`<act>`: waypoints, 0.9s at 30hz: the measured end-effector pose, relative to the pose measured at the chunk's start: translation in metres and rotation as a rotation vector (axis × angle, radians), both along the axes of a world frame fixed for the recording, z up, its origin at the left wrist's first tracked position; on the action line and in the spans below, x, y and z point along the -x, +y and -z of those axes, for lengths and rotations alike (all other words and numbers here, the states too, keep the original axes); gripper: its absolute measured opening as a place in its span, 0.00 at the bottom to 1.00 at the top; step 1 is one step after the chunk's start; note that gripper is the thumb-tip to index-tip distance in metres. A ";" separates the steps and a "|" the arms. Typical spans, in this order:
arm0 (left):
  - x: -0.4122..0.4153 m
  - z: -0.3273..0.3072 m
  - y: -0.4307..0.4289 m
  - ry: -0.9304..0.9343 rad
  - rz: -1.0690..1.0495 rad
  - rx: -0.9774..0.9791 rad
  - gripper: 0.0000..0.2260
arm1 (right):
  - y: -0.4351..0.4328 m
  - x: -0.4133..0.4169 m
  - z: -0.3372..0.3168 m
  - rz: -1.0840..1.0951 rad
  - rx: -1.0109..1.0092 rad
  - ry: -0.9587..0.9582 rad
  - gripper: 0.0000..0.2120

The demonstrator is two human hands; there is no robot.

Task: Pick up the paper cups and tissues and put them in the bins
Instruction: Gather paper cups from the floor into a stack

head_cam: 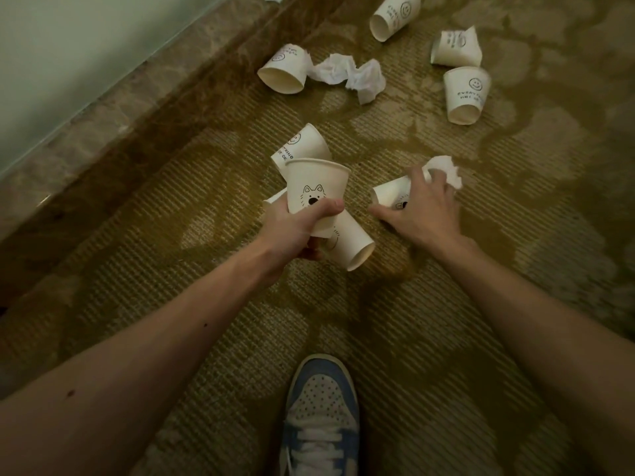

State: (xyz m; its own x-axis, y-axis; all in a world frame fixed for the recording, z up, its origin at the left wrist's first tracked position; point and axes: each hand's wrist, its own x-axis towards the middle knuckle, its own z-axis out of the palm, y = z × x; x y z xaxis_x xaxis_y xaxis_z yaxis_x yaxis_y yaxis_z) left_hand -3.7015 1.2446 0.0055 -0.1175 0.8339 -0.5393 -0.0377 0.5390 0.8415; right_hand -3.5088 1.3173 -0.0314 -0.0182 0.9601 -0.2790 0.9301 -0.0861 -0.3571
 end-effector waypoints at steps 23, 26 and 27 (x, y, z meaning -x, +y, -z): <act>0.191 -0.157 -0.065 0.382 0.146 -0.066 0.14 | -0.055 0.175 -0.132 -0.160 0.684 1.059 0.14; 0.247 -0.211 -0.116 0.499 0.012 -0.130 0.15 | -0.074 0.254 -0.180 -0.341 0.692 1.024 0.19; 0.265 -0.230 -0.138 0.512 -0.048 -0.153 0.15 | -0.080 0.280 -0.200 -0.408 0.704 1.014 0.19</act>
